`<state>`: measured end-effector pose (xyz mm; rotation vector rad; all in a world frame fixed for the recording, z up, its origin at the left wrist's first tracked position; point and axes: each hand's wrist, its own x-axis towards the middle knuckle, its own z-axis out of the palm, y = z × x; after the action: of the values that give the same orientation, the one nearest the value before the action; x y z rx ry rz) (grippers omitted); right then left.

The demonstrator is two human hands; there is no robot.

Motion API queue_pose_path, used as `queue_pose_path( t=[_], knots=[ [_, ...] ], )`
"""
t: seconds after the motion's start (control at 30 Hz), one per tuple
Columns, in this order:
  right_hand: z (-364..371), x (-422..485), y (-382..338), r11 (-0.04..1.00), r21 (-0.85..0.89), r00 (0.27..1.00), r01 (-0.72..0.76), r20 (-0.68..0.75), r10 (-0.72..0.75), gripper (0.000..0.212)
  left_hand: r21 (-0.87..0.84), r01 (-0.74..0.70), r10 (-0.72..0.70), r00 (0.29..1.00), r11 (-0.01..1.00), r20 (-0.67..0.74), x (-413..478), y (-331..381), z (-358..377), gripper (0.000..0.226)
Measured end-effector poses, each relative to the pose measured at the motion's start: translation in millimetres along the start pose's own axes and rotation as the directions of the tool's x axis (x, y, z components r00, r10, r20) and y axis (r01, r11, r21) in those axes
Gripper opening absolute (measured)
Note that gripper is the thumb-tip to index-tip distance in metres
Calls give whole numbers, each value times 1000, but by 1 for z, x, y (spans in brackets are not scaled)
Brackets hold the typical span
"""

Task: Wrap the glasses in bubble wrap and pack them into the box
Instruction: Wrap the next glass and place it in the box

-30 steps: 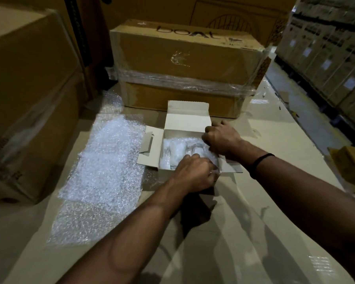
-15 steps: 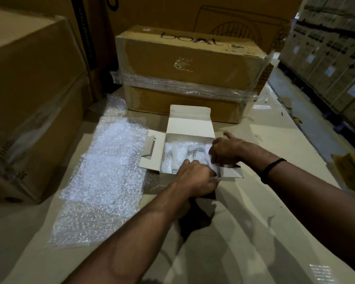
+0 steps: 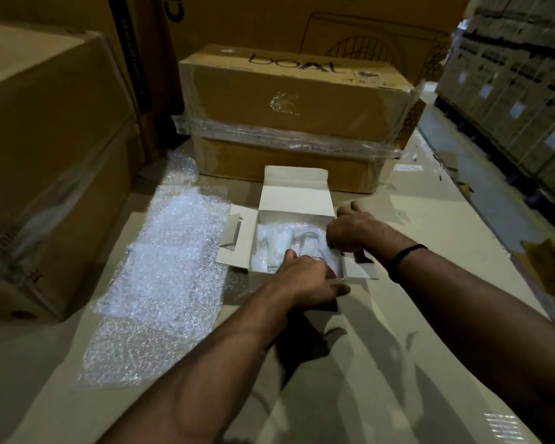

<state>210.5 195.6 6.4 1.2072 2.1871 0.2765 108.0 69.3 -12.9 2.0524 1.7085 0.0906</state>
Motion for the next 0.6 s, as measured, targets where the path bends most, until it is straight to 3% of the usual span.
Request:
queue_pose_path(
  t=[0.07,0.13,0.17,0.27,0.43,0.5,0.6],
  knots=[
    [-2,-7,5,999,41,998,34,-62,-31,21,-49,-58,51,988,997,-149,-7,-12,0,47],
    [0,-19,9,993,72,978,90,-193,-75,25,9,-173,166,929,985,-330,-12,-23,0,50],
    [3,-25,11,991,69,969,111,-227,-93,25,40,-190,192,919,981,-345,-15,-26,-3,51],
    [10,-32,4,987,-41,982,153,-106,-156,28,70,-54,64,984,996,-165,-18,-25,-4,52],
    [2,-29,-4,991,-21,991,136,23,-135,27,121,99,-101,995,988,16,-9,-20,-5,73],
    [1,-38,-1,987,12,986,159,-55,-158,29,146,63,-66,998,987,16,-9,-22,-9,71],
    [9,-51,2,977,55,970,206,-141,-196,33,170,19,9,986,985,-165,-11,-36,-6,67]
  ],
)
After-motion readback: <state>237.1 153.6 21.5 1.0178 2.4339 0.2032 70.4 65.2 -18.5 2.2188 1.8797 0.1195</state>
